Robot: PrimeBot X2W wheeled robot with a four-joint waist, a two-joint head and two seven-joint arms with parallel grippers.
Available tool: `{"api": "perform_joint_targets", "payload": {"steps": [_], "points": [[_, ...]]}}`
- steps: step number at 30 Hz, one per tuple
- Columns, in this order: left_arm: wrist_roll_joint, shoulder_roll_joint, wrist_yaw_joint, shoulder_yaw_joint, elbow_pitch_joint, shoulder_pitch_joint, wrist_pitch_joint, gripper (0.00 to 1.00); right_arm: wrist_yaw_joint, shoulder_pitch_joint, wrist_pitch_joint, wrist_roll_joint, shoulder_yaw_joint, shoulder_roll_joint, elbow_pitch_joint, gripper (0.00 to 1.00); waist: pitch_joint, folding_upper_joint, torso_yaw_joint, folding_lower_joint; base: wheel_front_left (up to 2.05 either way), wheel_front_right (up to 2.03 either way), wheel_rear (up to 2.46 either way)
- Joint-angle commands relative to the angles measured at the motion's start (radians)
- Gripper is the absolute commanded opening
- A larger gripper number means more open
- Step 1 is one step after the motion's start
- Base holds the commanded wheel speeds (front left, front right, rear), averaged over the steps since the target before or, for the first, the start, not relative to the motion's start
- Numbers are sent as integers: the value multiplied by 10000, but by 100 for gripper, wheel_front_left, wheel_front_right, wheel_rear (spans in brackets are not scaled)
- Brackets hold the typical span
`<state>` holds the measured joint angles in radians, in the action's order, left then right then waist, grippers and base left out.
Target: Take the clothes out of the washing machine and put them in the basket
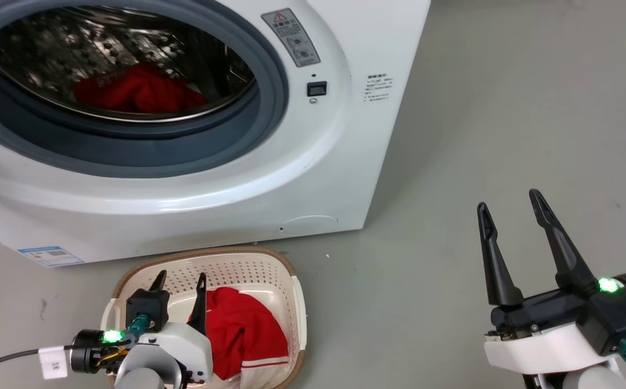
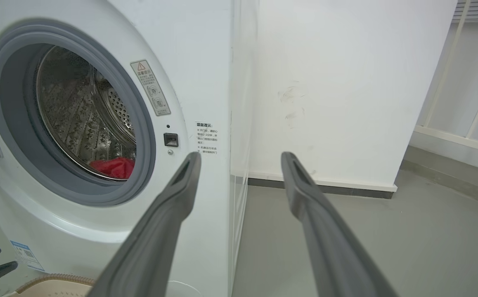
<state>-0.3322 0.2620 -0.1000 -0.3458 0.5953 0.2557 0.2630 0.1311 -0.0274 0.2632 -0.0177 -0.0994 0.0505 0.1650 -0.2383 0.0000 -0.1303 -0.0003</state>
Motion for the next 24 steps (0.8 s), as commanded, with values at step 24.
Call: {"api": "perform_joint_targets", "payload": {"steps": [24], "points": [[2674, -1382, -436, 3162, -5914, -2756, 26, 100, -7, 1140, 23, -407, 640, -6, -416, 100, 1401, 0, 496, 3, 0, 0, 0]]}}
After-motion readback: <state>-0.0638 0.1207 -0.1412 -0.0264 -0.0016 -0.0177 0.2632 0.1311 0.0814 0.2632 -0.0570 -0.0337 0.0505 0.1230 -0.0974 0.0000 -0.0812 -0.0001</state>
